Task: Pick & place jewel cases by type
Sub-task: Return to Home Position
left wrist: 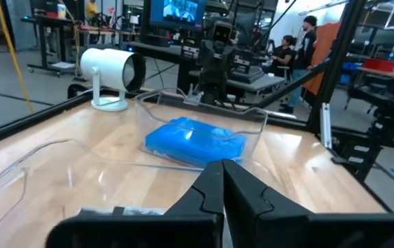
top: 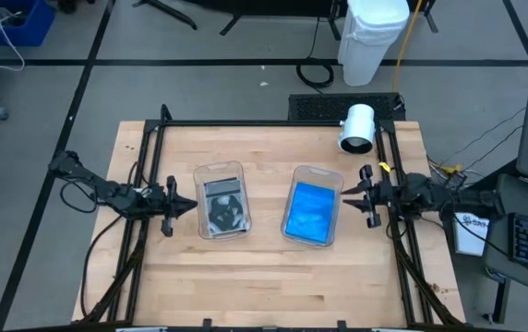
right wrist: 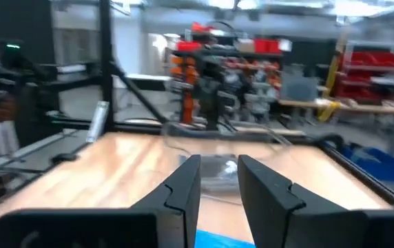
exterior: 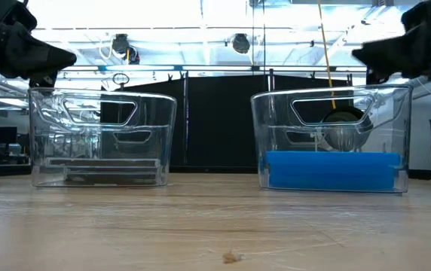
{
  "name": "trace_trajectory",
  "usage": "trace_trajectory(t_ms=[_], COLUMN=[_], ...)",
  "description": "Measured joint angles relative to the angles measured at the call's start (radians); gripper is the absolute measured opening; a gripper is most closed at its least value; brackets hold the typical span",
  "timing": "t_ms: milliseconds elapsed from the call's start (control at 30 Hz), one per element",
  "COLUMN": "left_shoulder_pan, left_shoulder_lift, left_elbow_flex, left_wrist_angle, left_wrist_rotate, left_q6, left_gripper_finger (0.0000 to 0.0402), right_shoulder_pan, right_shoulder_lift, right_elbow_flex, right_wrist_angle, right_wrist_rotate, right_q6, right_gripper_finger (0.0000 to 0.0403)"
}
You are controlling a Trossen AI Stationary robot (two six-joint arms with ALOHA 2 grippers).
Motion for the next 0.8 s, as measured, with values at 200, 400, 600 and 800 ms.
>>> trace_trajectory(t_ms=[200,400,600,800], left_shoulder_pan=[0.000,0.000,0.000,0.000], left_shoulder_lift=[0.001,0.001,0.001,0.001], left_elbow_flex=[0.000,0.000,0.000,0.000], left_wrist_angle=[-0.004,-0.004,-0.003,-0.003], left_wrist_rotate=[-0.025,-0.025,-0.025,-0.025], left_q6=[-0.003,0.009,-0.004,-0.002], left_gripper_finger=[0.0019,0.0020,0.0021,0.0021], right_shoulder_pan=[-0.132,-0.152,-0.152,-0.152], right_shoulder_lift=[0.000,0.000,0.000,0.000], right_elbow_flex=[-0.001,-0.002,-0.002,-0.003], right_wrist_angle=[0.003,0.036,0.009,-0.018], right_wrist_rotate=[-0.018,0.010,0.039,0.037], right_q6=[0.027,0.035,0.089,0.185], right_gripper_finger=[0.0089,0.0089,0.0089,0.0089])
